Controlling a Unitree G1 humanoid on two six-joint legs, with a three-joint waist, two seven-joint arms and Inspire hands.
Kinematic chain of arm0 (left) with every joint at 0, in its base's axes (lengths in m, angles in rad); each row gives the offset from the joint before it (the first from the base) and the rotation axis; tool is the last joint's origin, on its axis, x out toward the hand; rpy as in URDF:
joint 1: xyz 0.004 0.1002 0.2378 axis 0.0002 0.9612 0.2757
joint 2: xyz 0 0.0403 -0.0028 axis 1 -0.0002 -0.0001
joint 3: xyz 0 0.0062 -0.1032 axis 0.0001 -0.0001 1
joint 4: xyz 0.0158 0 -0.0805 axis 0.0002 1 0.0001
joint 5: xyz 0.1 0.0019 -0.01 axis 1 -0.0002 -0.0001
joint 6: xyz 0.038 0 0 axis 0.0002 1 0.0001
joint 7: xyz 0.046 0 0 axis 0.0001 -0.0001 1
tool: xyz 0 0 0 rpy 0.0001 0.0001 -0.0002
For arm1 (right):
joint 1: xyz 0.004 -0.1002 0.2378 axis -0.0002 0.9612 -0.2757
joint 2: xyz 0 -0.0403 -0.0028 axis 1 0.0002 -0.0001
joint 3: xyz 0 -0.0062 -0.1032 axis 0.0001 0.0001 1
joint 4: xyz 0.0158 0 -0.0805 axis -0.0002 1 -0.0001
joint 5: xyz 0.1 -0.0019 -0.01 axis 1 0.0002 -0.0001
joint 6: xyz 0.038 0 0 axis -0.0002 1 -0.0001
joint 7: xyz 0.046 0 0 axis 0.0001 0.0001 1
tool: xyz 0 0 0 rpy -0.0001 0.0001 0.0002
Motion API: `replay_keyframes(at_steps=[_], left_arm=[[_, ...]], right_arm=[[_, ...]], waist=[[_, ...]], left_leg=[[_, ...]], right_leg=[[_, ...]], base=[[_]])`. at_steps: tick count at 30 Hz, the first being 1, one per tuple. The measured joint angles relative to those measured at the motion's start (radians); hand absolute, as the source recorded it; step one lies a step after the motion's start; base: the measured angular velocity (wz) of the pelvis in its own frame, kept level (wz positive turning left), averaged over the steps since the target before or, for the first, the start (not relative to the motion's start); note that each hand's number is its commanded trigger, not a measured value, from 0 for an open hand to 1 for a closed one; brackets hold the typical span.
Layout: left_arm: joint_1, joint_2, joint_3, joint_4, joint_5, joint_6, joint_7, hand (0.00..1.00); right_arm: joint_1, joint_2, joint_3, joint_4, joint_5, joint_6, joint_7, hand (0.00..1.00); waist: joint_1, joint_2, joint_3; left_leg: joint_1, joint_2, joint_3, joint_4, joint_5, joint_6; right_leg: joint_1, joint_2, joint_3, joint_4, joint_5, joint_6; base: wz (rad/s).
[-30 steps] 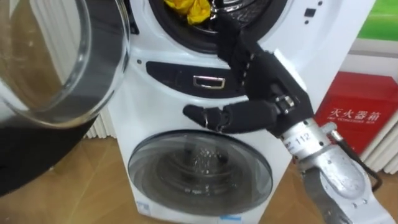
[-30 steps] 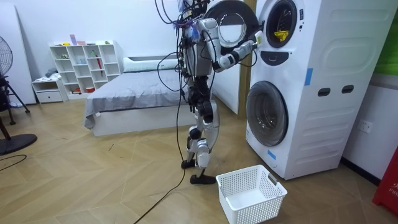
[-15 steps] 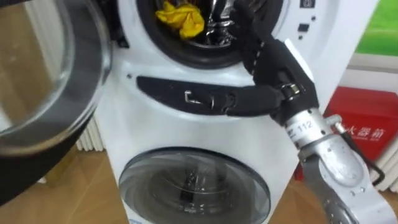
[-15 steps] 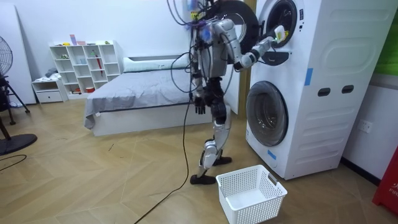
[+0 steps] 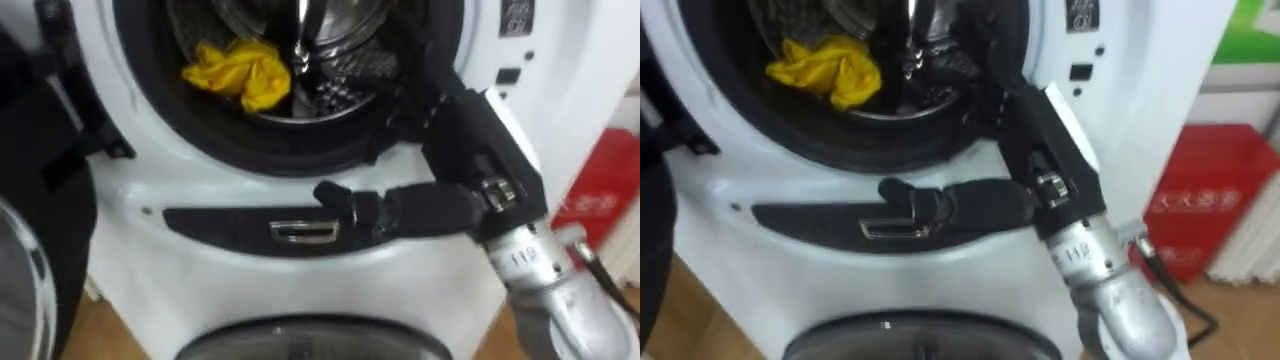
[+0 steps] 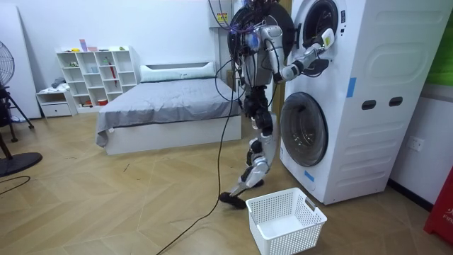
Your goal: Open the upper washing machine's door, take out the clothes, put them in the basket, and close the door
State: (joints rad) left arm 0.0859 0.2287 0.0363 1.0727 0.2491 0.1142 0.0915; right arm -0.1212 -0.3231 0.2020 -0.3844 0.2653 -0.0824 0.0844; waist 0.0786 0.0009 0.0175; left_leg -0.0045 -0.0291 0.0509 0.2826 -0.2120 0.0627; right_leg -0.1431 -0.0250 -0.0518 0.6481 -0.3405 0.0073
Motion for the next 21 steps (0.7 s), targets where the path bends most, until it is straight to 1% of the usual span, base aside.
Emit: replay_keyframes(at_steps=[1, 2, 3, 4, 5, 6, 7, 9, 12, 14, 16, 19, 21], left_arm=[[0.001, 0.0, 0.0, -0.003, -0.002, -0.006, 0.004, 0.0], [0.004, -0.002, 0.0, -0.003, -0.002, -0.01, 0.011, 0.0], [0.025, -0.006, -0.001, -0.003, 0.008, -0.011, 0.013, 0.0], [0.038, -0.008, -0.002, -0.008, 0.008, -0.011, 0.013, 0.0], [0.062, -0.01, -0.002, -0.011, 0.008, -0.008, 0.013, 0.0], [0.09, -0.009, 0.0, -0.012, 0.007, 0.003, 0.013, 0.0], [0.103, -0.009, 0.0, -0.012, 0.008, 0.008, 0.013, 0.0], [0.145, -0.012, 0.001, -0.012, 0.02, 0.012, 0.009, 0.0], [0.165, -0.019, 0.0, -0.013, 0.024, 0.011, -0.005, 0.0], [0.169, -0.021, -0.001, -0.013, 0.023, 0.009, -0.018, 0.0], [0.17, -0.021, -0.001, -0.014, 0.023, 0.009, -0.024, 0.0], [0.168, -0.021, -0.004, -0.032, 0.024, 0.01, -0.035, 0.0], [0.167, -0.022, -0.005, -0.049, 0.023, 0.008, -0.035, 0.0]], right_arm=[[-0.003, 0.001, 0.0, 0.001, 0.001, 0.008, 0.001, 0.0], [-0.011, 0.0, 0.0, 0.004, 0.001, 0.021, 0.003, 0.0], [-0.009, -0.005, 0.0, 0.004, 0.007, 0.034, 0.004, 0.0], [-0.008, -0.012, 0.0, 0.002, 0.011, 0.039, 0.006, 0.0], [-0.007, -0.032, -0.001, 0.0, 0.027, 0.042, 0.011, 0.0], [-0.008, -0.04, -0.008, -0.002, 0.05, 0.049, 0.018, 0.0], [-0.008, -0.041, -0.011, -0.002, 0.059, 0.052, 0.02, 0.0], [-0.008, -0.038, -0.022, -0.001, 0.074, 0.065, 0.021, 0.0], [-0.009, -0.039, -0.032, 0.011, 0.074, 0.073, 0.013, 0.0], [-0.009, -0.038, -0.033, 0.014, 0.075, 0.079, 0.002, 0.0], [-0.012, -0.038, -0.033, 0.014, 0.079, 0.082, -0.001, 0.0], [-0.032, -0.023, -0.031, 0.015, 0.079, 0.083, -0.001, 0.0], [-0.042, -0.014, -0.03, 0.014, 0.078, 0.083, -0.015, 0.0]], waist=[[0.0, -0.004, -0.0009], [-0.01, -0.02, -0.001], [-0.023, -0.034, -0.0089], [-0.024, -0.031, -0.0093], [-0.026, -0.028, -0.0084], [-0.024, -0.026, -0.0087], [-0.022, -0.026, -0.0091], [-0.012, -0.027, -0.0091], [0.005, -0.029, -0.0081], [0.01, -0.031, -0.0086], [0.015, -0.033, -0.0088], [0.018, -0.038, -0.0116], [0.02, -0.039, -0.0122]], left_leg=[[-0.003, -0.003, -0.011, -0.002, 0.0, -0.001], [-0.005, -0.016, -0.034, 0.01, -0.005, -0.008], [-0.002, -0.019, -0.058, 0.022, -0.009, -0.016], [0.001, -0.016, -0.058, 0.022, -0.009, -0.018], [0.004, -0.004, -0.058, 0.022, -0.008, -0.021], [0.004, 0.007, -0.062, 0.018, -0.007, -0.025], [0.002, 0.015, -0.064, 0.016, -0.006, -0.029], [-0.004, 0.018, -0.072, 0.007, -0.001, -0.039], [-0.006, 0.02, -0.087, 0.006, 0.004, -0.052], [-0.006, 0.022, -0.093, 0.007, 0.005, -0.052], [-0.009, 0.022, -0.1, 0.007, 0.007, -0.054], [-0.016, 0.021, -0.113, 0.007, 0.012, -0.06], [-0.019, 0.023, -0.122, 0.006, 0.015, -0.056]], right_leg=[[-0.002, -0.002, 0.008, -0.087, 0.004, 0.003], [-0.004, -0.013, 0.016, -0.19, 0.055, 0.014], [0.025, -0.02, -0.011, -0.222, 0.088, -0.002], [0.036, -0.02, -0.024, -0.235, 0.102, -0.012], [0.057, -0.015, -0.047, -0.267, 0.12, -0.024], [0.072, -0.006, -0.063, -0.298, 0.137, -0.031], [0.076, -0.001, -0.066, -0.313, 0.146, -0.033], [0.089, 0.015, -0.066, -0.358, 0.175, -0.038], [0.1, 0.02, -0.076, -0.379, 0.191, -0.042], [0.109, 0.02, -0.088, -0.389, 0.196, -0.043], [0.111, 0.022, -0.089, -0.395, 0.199, -0.044], [0.111, 0.023, -0.1, -0.399, 0.204, -0.04], [0.121, 0.027, -0.111, -0.415, 0.208, -0.043]], base=[[0.14], [0.47], [0.53], [0.45], [0.21], [0.16], [0.07], [0.05], [0.11], [0.16], [0.15], [0.13], [0.1]])
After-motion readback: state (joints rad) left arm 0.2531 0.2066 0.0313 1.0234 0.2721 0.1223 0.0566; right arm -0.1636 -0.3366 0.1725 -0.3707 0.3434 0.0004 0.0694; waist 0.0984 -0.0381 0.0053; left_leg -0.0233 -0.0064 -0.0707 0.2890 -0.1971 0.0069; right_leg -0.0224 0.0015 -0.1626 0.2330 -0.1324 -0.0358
